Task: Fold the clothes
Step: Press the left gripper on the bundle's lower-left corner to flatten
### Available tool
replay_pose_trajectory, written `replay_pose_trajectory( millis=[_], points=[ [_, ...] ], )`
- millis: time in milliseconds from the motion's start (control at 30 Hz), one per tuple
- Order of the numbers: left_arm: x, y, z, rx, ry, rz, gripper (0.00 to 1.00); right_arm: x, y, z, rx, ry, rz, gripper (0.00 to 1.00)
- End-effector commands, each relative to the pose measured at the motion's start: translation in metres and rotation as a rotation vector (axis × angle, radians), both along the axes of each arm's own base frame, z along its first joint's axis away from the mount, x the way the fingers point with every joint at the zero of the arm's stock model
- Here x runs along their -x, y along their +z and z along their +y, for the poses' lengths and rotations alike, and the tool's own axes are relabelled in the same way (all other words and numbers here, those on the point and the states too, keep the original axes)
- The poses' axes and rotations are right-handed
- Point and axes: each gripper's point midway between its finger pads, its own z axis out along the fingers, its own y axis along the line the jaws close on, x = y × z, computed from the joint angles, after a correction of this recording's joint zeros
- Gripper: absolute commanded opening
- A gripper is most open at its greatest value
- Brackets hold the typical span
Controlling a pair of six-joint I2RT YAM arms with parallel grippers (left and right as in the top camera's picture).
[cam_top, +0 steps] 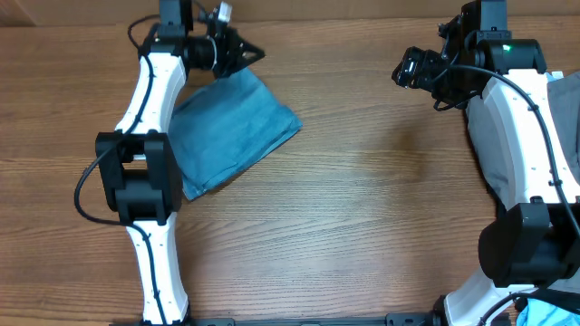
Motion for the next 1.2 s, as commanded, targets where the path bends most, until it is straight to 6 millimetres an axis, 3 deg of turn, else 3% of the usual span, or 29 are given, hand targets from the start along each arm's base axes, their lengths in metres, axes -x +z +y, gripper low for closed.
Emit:
replay_pose_trajectory(
  millis=[0,133,333,600,667,767,833,900,933,1000,1167],
  points=[
    [0.023,0.018,-0.029,0.021,-0.091,0.005,0.05,-0.001,0.002,0.000,-0.001,0.006,-0.009,1.00],
    [0.040,-0.009,-0.034,-0.068,-0.117,0.057,0.05,-0.001,0.002,0.000,-0.001,0.006,-0.009,1.00],
    [0.077,-0.052,-0.056,-0.159,-0.224,0.107,0.04,-0.001,0.002,0.000,-0.001,0.006,-0.009,1.00],
    [0.117,-0.131,-0.054,-0.257,-0.236,0.227,0.04,-0.001,0.002,0.000,-0.001,0.006,-0.009,1.00],
    [0.135,-0.155,-0.051,-0.264,-0.248,0.259,0.04,-0.001,0.002,0.000,-0.001,0.006,-0.009,1.00],
    [0.152,-0.175,-0.047,-0.266,-0.251,0.301,0.04,-0.001,0.002,0.000,-0.001,0.006,-0.009,1.00],
    [0.153,-0.173,-0.049,-0.242,-0.256,0.300,0.04,-0.001,0.002,0.000,-0.001,0.006,-0.009,1.00],
    [0.145,-0.156,-0.055,-0.181,-0.268,0.269,0.04,-0.001,0.002,0.000,-0.001,0.006,-0.009,1.00],
    [0.132,-0.127,-0.062,-0.106,-0.282,0.222,0.04,-0.001,0.002,0.000,-0.001,0.006,-0.009,1.00],
    [0.119,-0.092,-0.065,-0.054,-0.286,0.178,0.04,-0.001,0.002,0.000,-0.001,0.006,-0.009,1.00],
    [0.094,-0.022,-0.034,-0.098,-0.123,0.234,0.10,-0.001,0.002,0.000,-0.001,0.006,-0.009,1.00]
  ],
)
